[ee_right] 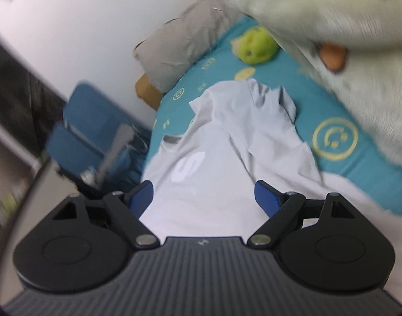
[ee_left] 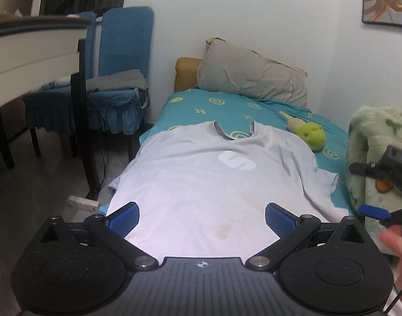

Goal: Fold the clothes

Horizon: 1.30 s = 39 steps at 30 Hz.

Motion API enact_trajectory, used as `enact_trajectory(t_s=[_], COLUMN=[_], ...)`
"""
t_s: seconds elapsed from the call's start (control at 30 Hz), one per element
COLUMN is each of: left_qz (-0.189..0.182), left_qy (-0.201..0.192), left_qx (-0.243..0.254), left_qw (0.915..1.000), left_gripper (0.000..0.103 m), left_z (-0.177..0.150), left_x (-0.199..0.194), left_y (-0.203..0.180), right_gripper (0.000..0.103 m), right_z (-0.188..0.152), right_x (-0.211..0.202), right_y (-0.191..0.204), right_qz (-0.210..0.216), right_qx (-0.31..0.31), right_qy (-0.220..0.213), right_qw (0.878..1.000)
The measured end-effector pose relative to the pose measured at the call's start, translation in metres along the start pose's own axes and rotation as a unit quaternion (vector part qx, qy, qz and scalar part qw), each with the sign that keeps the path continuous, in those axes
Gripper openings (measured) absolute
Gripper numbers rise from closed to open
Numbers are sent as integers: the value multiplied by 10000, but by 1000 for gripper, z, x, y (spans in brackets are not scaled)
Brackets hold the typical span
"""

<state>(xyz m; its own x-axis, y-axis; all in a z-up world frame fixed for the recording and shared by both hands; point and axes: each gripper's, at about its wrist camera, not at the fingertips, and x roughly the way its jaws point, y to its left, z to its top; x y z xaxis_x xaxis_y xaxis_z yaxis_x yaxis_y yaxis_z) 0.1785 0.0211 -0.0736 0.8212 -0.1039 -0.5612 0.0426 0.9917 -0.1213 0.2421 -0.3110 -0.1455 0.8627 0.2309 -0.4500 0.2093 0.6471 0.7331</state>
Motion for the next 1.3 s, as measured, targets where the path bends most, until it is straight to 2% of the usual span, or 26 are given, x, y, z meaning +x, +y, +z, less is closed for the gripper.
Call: enact_trajectory(t_s=[0.2, 0.23, 0.27, 0.3, 0.33, 0.4, 0.5, 0.6, 0.63, 0.67, 0.73, 0.77, 0.9, 0.97, 1.03, 1.1, 1.2, 1.23, 1.3], left_qz=[-76, -103, -134, -164, -177, -202, -231, -319, -349, -381, -415, -424, -448, -459, -469, -475, -481, -464, -453], left_qy=[228, 239, 247, 254, 255, 227, 207, 326, 396, 468, 568, 601, 671, 715, 759, 794, 796, 799, 843], left_qx=[-368, -422, -473, -524, -544, -562, -568, -694, -759, -826, -958, -1018, -1175, -1200, -1223, -1236, -1220, -1206, -1206], left_qw=[9990, 9988, 9985, 9982, 9980, 9980, 9979, 9965, 9957, 9948, 9929, 9921, 9898, 9891, 9885, 9880, 9882, 9884, 9881], left_gripper=[103, 103, 103, 103, 103, 103, 103, 103, 103, 103, 103, 103, 103, 103, 103, 103, 103, 103, 103], left_z=[1, 2, 2, 3, 4, 6, 8, 5, 4, 2, 1, 1, 0, -1, -3, -5, -7, -8, -10], left_x=[29, 33, 37, 41, 46, 54, 66, 77, 81, 85, 90, 91, 95, 98, 100, 103, 107, 110, 115], left_y=[17, 19, 21, 22, 22, 22, 22, 25, 27, 28, 31, 32, 36, 35, 33, 32, 30, 29, 28], right_gripper=[86, 71, 49, 33, 2, 3, 4, 8, 14, 24, 90, 101, 99, 99, 99, 98, 85, 76, 74], right_z=[30, 34, 37, 40, 42, 46, 56, 64, 66, 66, 63, 61, 58, 58, 59, 62, 66, 68, 73], right_x=[42, 49, 57, 66, 74, 87, 105, 124, 129, 133, 135, 134, 139, 143, 147, 158, 170, 173, 177], right_y=[-12, -12, -10, -8, -7, -9, -18, -33, -39, -45, -52, -52, -44, -40, -46, -57, -65, -65, -66], right_qz=[-224, -314, -456, -674, -854, -998, -1078, -1325, -1433, -1431, -1239, -1208, -1052, -1096, -1037, -1095, -1148, -1209, -1277], right_qx=[161, 25, -232, -531, -778, -984, -884, -617, -451, -311, -199, -196, -386, -462, -206, 173, 288, 225, 308], right_qy=[-353, -382, -352, -321, -308, -361, -449, -483, -432, -409, -521, -637, -684, -856, -990, -900, -977, -1078, -1265], right_qw=[9990, 9988, 9981, 9958, 9928, 9895, 9892, 9881, 9877, 9884, 9907, 9904, 9913, 9892, 9895, 9898, 9882, 9865, 9832])
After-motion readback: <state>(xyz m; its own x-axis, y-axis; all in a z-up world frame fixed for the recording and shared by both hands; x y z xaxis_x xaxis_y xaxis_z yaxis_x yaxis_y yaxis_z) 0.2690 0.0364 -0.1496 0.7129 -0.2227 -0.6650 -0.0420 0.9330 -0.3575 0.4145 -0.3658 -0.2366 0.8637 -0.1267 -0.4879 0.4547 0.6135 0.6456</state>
